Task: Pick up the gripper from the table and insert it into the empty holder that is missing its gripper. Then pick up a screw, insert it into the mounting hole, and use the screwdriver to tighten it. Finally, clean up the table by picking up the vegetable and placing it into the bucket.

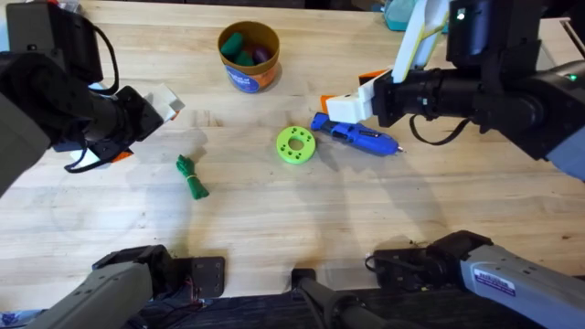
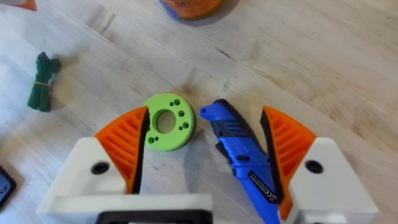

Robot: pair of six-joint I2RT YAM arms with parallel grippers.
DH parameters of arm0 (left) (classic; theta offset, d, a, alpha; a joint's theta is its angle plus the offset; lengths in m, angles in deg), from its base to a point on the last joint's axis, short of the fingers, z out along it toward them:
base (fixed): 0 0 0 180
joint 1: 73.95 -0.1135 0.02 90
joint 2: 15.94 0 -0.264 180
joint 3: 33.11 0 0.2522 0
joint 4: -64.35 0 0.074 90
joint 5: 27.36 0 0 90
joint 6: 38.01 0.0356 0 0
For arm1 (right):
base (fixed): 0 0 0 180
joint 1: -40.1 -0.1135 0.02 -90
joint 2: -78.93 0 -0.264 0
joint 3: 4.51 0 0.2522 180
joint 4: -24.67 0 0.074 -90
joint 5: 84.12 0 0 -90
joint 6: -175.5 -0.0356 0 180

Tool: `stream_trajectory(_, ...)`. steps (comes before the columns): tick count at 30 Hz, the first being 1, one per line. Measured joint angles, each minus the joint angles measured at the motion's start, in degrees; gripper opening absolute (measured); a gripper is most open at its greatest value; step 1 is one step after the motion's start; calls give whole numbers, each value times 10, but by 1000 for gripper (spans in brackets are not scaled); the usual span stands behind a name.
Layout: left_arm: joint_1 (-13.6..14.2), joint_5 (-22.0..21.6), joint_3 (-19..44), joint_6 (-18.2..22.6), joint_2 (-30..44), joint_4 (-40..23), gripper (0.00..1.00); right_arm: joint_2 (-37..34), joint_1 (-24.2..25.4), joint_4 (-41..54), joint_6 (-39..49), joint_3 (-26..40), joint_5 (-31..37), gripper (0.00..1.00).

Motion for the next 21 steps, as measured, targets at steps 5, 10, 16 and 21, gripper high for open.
stream_trajectory(5,1,20,-1,-7,10,-15,990,0,0,8,0,0,0,973)
stream_trajectory(10,33,53,-1,-19,-14,-50,990,0,0,8,0,0,0,973)
stream_trajectory(16,127,-1,-3,-92,-49,-103,990,0,0,8,0,0,0,973)
stream_trajectory(21,209,-50,-40,-169,-32,-67,990,0,0,8,0,0,0,973)
